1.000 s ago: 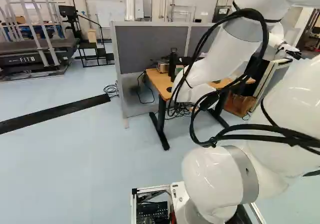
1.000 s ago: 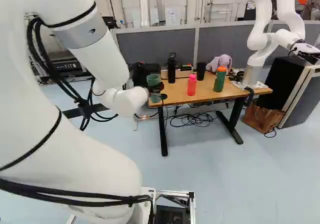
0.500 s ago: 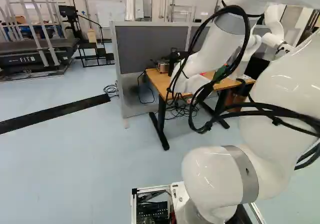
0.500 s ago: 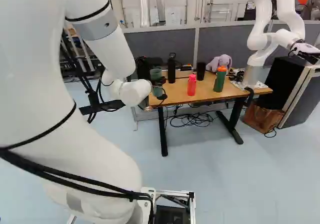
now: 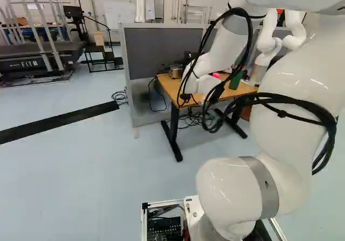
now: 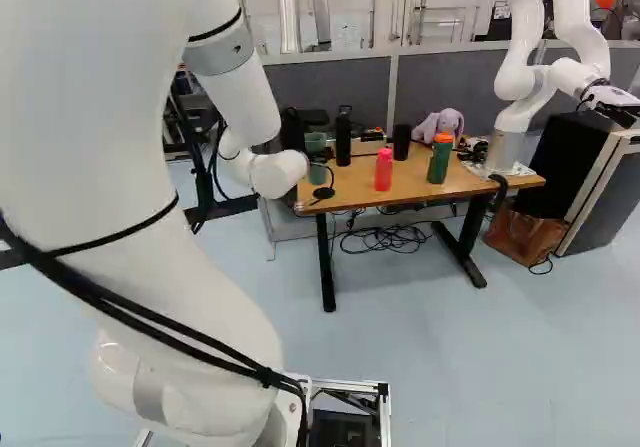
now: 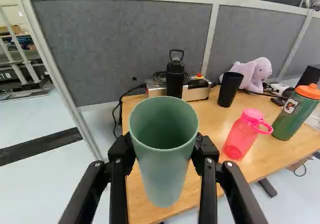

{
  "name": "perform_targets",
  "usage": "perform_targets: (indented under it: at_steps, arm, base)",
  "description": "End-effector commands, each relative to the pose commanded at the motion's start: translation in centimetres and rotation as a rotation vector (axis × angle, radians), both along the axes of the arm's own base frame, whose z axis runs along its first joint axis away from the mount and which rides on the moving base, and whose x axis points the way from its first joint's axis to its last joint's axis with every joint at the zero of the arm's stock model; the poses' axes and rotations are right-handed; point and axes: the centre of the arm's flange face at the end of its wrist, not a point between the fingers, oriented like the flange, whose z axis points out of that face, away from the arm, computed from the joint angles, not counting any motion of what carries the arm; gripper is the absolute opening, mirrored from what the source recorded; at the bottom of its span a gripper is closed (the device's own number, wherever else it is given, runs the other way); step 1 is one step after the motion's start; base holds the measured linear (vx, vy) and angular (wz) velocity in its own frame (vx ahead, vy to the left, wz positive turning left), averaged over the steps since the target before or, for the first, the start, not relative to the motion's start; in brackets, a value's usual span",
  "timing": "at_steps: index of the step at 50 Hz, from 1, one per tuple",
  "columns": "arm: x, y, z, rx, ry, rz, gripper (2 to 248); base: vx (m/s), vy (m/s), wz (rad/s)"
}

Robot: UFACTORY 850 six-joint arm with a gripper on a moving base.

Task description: Place the green cup on the table

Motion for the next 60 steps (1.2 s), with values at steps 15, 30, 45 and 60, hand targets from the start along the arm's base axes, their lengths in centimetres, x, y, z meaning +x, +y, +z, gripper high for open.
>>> perform_targets:
  at_steps: [15, 30, 45, 60]
  arm:
    - [3.1, -0.1, -0.1, 0.000, -0.007, 0.003, 126]
    - [6.2, -0.2, -0.3, -0.001, -0.017, 0.003, 126]
    - [9.3, -0.4, -1.1, -0.001, -0.020, 0.003, 126]
    - [12.5, -0.6, -3.1, 0.000, -0.008, 0.002, 126]
  base:
    - [0.000, 0.000, 0.000]
    - [0.000, 0.000, 0.000]
    - [0.000, 0.000, 0.000]
    - [0.000, 0.000, 0.000]
